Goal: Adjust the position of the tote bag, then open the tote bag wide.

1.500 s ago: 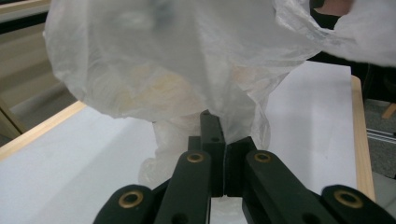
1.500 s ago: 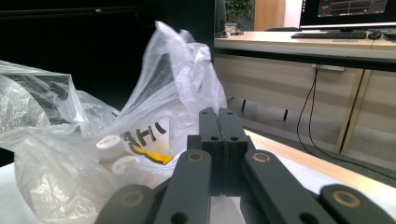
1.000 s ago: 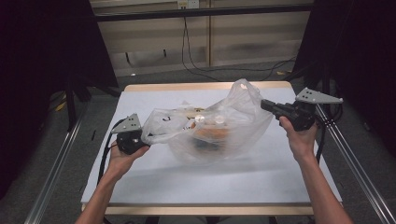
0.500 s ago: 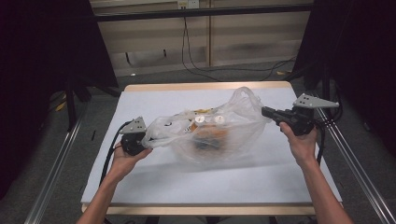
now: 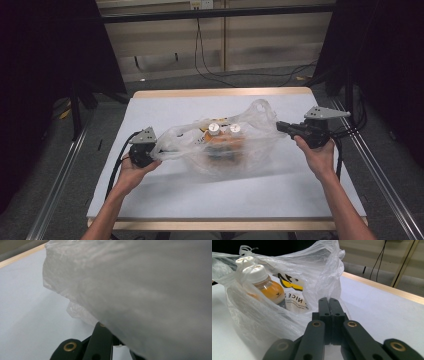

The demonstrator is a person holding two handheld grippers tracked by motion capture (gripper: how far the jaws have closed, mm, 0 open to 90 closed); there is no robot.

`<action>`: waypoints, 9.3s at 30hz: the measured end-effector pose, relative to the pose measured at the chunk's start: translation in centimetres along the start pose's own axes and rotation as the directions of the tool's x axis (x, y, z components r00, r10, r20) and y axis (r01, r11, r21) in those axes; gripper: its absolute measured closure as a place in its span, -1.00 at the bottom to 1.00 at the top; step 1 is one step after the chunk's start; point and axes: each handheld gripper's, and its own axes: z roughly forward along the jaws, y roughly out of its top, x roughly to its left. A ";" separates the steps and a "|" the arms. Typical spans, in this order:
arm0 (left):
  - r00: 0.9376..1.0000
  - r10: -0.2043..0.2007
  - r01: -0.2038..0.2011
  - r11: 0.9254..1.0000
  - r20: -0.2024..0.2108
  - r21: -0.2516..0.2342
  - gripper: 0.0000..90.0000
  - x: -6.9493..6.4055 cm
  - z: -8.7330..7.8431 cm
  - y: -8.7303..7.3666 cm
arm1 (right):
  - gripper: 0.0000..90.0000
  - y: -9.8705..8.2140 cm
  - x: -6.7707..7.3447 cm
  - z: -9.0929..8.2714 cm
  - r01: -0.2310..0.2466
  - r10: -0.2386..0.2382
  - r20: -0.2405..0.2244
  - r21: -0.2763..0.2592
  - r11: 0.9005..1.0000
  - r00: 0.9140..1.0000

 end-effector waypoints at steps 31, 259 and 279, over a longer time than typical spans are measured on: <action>0.999 -0.027 0.024 0.987 0.018 0.159 1.00 0.5 2.6 -2.8 | 1.00 -4.7 0.1 2.9 0.027 -0.019 -0.035 0.237 0.971 0.999; 0.985 0.086 -0.091 0.996 0.153 0.023 1.00 -5.7 6.3 4.3 | 1.00 -0.6 2.6 5.7 0.224 -0.159 -0.250 0.255 0.941 0.955; 0.985 0.085 -0.099 0.991 0.148 0.087 1.00 -7.2 11.9 5.5 | 1.00 0.5 3.0 10.9 0.233 -0.150 -0.274 0.300 0.925 0.950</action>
